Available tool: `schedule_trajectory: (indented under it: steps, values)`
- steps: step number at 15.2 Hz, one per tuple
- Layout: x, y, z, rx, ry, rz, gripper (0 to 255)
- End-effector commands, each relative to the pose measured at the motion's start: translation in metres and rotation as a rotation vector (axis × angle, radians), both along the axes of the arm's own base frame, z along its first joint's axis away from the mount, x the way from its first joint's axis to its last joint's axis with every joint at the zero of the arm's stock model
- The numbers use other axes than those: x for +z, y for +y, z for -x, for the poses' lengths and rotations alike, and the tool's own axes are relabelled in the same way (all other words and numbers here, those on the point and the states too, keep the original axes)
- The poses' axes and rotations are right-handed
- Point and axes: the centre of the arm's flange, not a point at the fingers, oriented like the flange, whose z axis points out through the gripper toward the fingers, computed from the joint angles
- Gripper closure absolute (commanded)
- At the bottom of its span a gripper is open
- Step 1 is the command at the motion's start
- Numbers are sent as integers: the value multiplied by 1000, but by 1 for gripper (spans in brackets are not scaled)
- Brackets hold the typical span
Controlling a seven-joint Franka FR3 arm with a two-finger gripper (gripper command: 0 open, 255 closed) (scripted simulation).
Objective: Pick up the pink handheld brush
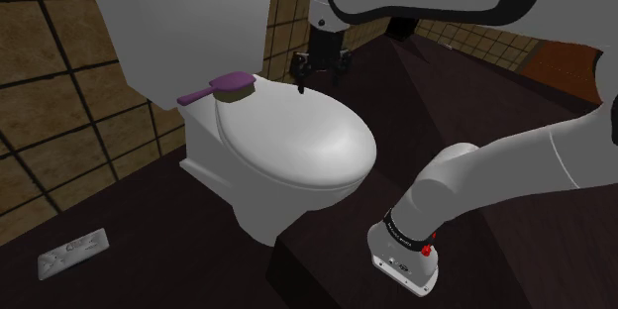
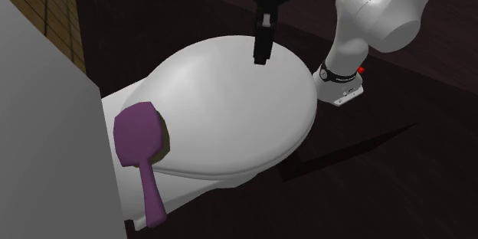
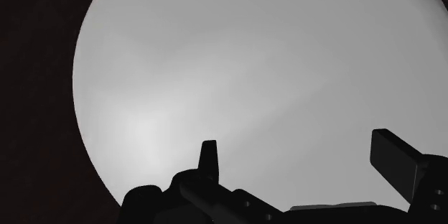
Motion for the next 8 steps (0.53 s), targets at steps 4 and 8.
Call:
schedule_trajectory:
  steps: [4,8]
  values:
    - [-20,47,-45,-197,3,10,0]
    - [-37,76,-89,-348,7,19,0]
